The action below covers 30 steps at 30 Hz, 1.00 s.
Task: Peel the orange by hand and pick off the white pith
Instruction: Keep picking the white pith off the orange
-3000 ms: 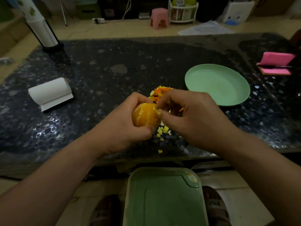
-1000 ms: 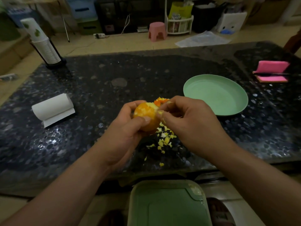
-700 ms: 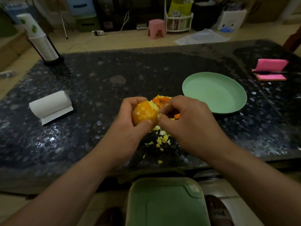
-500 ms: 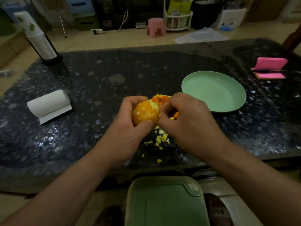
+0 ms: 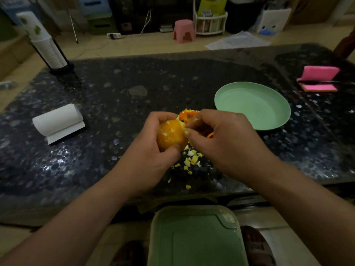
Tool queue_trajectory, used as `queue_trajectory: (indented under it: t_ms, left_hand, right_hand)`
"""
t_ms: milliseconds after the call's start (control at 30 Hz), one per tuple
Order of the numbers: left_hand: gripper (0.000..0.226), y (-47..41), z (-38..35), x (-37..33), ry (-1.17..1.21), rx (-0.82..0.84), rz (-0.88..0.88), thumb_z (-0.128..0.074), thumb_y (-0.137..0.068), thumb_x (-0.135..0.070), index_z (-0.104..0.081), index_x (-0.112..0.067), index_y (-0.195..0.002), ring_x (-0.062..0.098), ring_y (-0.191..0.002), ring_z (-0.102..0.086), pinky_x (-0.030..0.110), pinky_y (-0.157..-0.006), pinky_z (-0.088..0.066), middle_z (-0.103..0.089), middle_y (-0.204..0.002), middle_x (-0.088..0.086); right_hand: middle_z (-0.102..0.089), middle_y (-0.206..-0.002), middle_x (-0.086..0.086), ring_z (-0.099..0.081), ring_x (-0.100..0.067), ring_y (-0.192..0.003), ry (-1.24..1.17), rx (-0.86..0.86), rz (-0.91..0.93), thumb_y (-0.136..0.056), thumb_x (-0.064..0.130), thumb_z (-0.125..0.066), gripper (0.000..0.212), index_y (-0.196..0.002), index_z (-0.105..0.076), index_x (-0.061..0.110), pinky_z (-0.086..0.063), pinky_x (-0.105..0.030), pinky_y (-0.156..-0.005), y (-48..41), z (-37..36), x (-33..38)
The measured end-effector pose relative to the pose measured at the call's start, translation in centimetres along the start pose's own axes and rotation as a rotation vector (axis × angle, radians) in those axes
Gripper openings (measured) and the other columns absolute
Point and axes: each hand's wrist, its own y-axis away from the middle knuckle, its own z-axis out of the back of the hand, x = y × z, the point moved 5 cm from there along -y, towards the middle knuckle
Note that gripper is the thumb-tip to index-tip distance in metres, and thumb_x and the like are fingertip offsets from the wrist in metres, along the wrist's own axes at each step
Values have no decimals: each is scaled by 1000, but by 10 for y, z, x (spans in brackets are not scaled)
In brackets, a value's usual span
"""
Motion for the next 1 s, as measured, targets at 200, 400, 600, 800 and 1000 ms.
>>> queue_trajectory:
  t_ms: [200, 400, 600, 800, 1000]
  left_hand:
    - [55, 3, -3, -1, -71, 21, -51, -70, -94, -7, -46, -35, -135, 18, -86, -63, 38, -65, -56, -58, -108, -6]
    - [55, 4, -4, -2, -67, 54, -76, -69, -93, -4, -48, -36, -132, 25, -84, -64, 47, -65, -54, -60, -104, -5]
    - [53, 0, 4, 0, -16, 50, -5, -69, -84, -24, -50, -45, -130, 13, -83, -62, 39, -68, -58, -59, -108, -10]
    - [51, 1, 6, -2, -56, 74, -12, -70, -90, -24, -49, -43, -132, 21, -83, -63, 45, -66, -58, -59, -110, -3]
    - [54, 4, 5, -3, -111, 126, -10, -72, -93, -15, -47, -42, -132, 23, -83, -66, 48, -65, -57, -61, -106, -2]
  right_hand:
    - [-66, -74, 8, -62, -11, -68, 134, 28, 95, -95, 29, -71, 11, -85, -71, 23, -55, -40, -64, 1, -3, 4]
    - [-57, -68, 8, -50, -10, -61, 248, -15, 161, -92, 26, -68, 17, -77, -61, 24, -44, -34, -55, 0, -5, 8]
    - [-70, -76, 10, -65, -9, -71, 5, 49, 38, -93, 20, -72, 6, -95, -77, 24, -55, -35, -67, -2, 4, -5]
    - [-71, -78, 14, -66, -4, -74, 26, 86, 73, -98, 29, -73, 6, -98, -78, 26, -55, -33, -68, -1, 5, -4]
    - [-64, -80, 9, -59, -15, -70, 251, 56, 255, -97, 31, -68, 12, -91, -70, 21, -51, -37, -62, 2, 0, 8]
